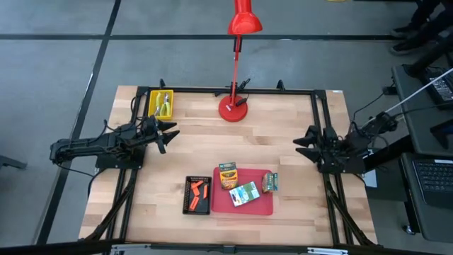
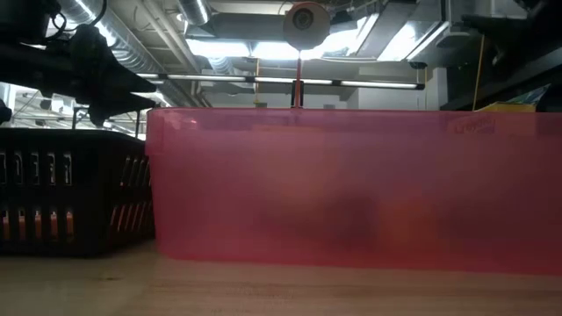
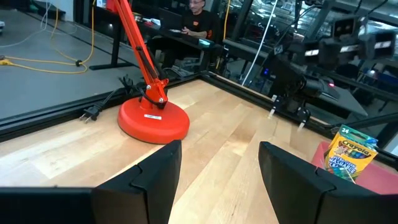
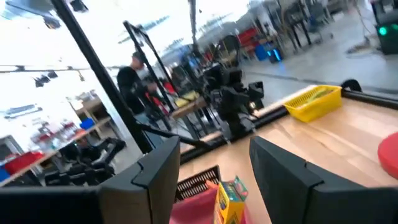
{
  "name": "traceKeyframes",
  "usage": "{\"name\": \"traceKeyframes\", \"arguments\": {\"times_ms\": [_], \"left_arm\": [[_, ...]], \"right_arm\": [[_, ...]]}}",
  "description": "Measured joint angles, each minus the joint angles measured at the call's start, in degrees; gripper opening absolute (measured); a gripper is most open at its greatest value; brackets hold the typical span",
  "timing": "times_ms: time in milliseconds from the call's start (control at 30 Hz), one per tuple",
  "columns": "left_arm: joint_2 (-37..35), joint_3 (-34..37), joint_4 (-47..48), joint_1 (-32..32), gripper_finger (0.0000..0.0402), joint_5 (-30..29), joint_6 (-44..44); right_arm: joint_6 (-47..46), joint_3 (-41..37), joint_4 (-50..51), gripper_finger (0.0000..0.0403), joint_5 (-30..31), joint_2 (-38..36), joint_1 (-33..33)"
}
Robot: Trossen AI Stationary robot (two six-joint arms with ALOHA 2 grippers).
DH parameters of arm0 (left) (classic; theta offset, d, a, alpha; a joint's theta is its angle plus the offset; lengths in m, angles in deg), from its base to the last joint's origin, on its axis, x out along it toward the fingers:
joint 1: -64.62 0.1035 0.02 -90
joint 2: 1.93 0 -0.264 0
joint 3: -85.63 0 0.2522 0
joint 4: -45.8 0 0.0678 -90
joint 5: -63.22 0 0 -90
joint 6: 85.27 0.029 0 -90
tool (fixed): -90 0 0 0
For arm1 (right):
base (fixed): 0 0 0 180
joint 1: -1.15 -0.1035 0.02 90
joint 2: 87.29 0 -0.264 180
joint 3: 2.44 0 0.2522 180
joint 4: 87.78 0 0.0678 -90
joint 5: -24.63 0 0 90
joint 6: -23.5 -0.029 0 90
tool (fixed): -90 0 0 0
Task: Pick & Place School Supplies
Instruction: Return to Home Position
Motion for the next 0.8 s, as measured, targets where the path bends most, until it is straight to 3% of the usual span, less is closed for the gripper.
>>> {"name": "traceKeyframes", "arguments": {"times_ms": [100,200,533,800], "left_arm": [[0.0,0.0,0.0,0.0,0.0212,0.02,0.0],[0.0,0.0,0.0,0.0,0.0212,0.04,0.0],[0.15,0.0,0.0,0.0,0.0212,0.15,0.02],[0.15,0.0,-0.02,-0.02,0.0212,0.13,0.0]], "right_arm": [[2.37,-4.72,-0.99,0.0199,-0.11,-5.88,0.82],[2.43,-7.03,0.39,0.0199,-1.09,-6.91,2.41],[1.78,-11.37,1.6,0.0199,-20.83,-6.89,11.27],[5.46,-11.37,3.29,0.0199,-35.97,-6.88,25.04]]}}
